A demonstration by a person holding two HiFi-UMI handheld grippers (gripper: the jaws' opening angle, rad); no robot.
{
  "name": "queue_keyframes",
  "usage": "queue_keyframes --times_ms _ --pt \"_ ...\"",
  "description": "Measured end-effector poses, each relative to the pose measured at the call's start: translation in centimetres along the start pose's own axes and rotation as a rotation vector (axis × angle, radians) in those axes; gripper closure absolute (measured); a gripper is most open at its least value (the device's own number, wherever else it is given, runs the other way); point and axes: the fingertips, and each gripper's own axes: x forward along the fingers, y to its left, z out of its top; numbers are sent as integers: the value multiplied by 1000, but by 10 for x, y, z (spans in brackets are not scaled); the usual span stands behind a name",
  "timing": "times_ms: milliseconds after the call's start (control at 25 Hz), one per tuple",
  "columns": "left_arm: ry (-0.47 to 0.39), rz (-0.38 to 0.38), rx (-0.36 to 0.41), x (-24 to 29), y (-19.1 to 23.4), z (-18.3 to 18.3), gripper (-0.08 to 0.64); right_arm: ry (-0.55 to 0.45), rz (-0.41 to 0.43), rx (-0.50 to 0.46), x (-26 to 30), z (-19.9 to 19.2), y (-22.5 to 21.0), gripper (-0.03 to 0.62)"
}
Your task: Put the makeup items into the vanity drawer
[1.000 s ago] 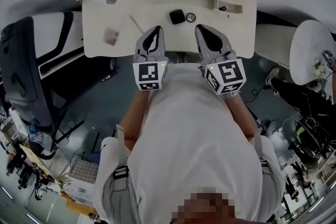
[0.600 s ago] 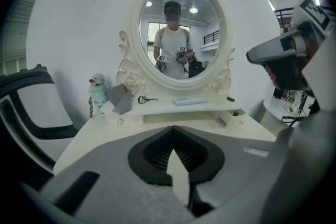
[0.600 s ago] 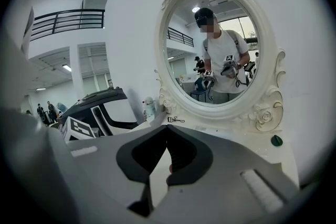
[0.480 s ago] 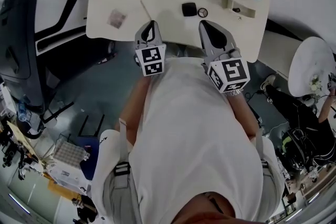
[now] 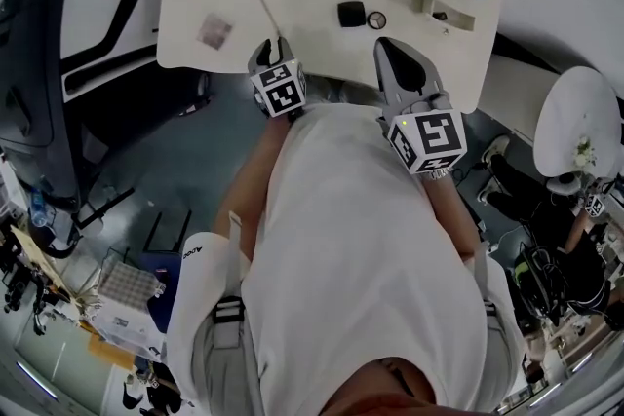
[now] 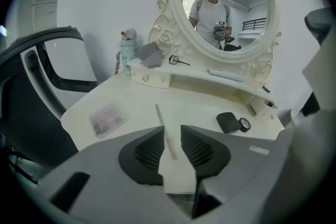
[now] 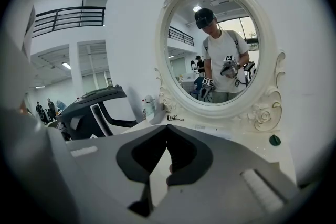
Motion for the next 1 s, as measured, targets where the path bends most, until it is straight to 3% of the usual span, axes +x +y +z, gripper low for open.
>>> queue_keyframes --times_ms 120,240,400,1000 --pt "23 -7 21 11 -7 -6 427 1 -21 4 -4 -2 -4 584" --pt "68 -8 -15 25 -7 -19 394 2 -37 7 -7 -3 -7 584" --pt "119 29 -60 36 1 -30 391 6 -53 15 -11 -5 -9 584" --pt "188 33 -58 65 -1 -47 411 20 -83 25 -11 -11 -11 584"
